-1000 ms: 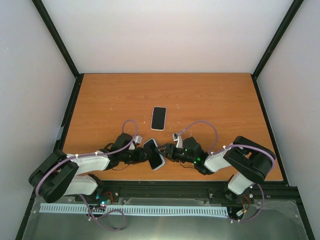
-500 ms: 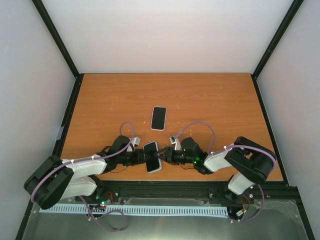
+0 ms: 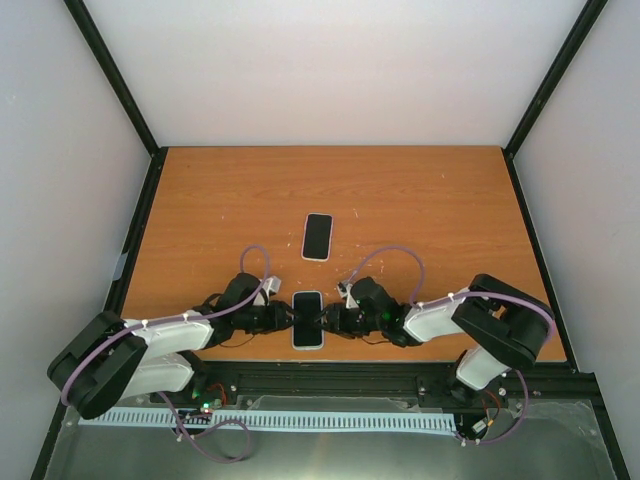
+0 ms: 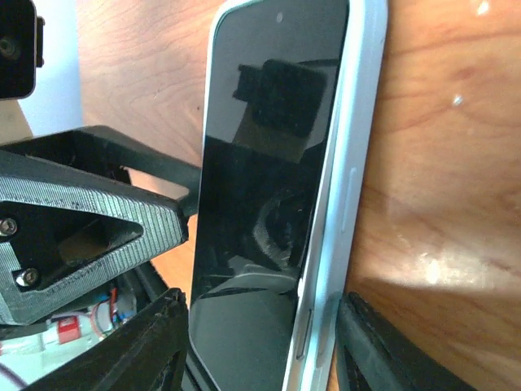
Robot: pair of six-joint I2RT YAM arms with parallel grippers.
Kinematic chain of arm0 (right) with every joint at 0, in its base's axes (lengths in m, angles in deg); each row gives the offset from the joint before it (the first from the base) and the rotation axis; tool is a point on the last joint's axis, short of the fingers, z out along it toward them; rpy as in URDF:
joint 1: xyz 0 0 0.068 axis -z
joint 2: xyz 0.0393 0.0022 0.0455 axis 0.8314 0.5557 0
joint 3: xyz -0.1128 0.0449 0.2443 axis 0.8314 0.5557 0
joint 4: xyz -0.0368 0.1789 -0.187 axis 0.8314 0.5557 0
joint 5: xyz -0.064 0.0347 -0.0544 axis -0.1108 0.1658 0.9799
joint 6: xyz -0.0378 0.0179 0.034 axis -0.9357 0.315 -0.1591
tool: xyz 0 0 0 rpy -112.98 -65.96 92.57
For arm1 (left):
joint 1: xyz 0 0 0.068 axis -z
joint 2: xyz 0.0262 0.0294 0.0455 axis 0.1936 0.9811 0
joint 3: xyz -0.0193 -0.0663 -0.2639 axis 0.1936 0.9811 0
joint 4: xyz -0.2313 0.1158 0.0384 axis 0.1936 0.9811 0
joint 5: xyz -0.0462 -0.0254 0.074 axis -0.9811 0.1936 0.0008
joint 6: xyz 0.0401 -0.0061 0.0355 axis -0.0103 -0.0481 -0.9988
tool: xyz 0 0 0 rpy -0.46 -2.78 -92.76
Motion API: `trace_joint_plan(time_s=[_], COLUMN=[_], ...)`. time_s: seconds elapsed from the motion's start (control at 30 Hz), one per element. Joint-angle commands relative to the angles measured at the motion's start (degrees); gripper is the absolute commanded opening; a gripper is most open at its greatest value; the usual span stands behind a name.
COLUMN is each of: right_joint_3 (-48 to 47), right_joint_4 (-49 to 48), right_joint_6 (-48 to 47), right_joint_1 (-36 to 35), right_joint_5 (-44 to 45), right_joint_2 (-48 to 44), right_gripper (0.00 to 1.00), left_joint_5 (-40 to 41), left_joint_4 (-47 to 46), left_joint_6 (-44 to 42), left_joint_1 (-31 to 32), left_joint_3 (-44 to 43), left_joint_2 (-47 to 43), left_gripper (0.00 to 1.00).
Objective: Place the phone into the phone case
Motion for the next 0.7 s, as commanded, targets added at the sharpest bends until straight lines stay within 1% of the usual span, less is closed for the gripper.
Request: trace_joint_plan(time_s=[0.0,0.13,0.2,0.4,0.5,0.6,0.67], right_joint_3=[-1.79,-3.01,-3.82,-6.88,-5.99,-2.44,-1.41], right_joint_4=[10.2,13.71,14.54,12.38,6.79,-4.6,-10.66], right_joint_6=[-3.15,-3.42,-3.35,-2.65,-0.21,4.29,6.31], right_joint_1=[-0.68,-1.3,-1.9,-3.79,-4.03,-3.86,-3.86], right_joint_5=[6.32,9.52,10.55,8.22,6.63,5.55,3.88], right_joint_2=[-2.95,-3.22,-1.95,2.69,2.4,0.14,-0.58], right_gripper=[0.5,0.51,0.52,0.54,0.54,0.53,0.53], left_joint_5=[-0.08,0.69,0.31,-0.18,-0.28,-0.3,-0.42], left_joint_4=[0.77,1.17,0.74,-0.24,-0.84,-1.54,-1.72], left_joint_6=[0.26,0.94,1.14,1.36,1.79,2.16,2.18], left_joint_1=[0.63,0.61,0.63,0.63,0.63,0.62,0.63], left_joint_3=[-1.21,-0.87,-0.82,-0.45,0.05,0.63,0.68], left_joint_2=[-0.18,0.31,0.73,1.01,1.0,1.01,0.94], left_gripper=[0.34,0.27,0.27,0.27,0.28,0.28,0.32])
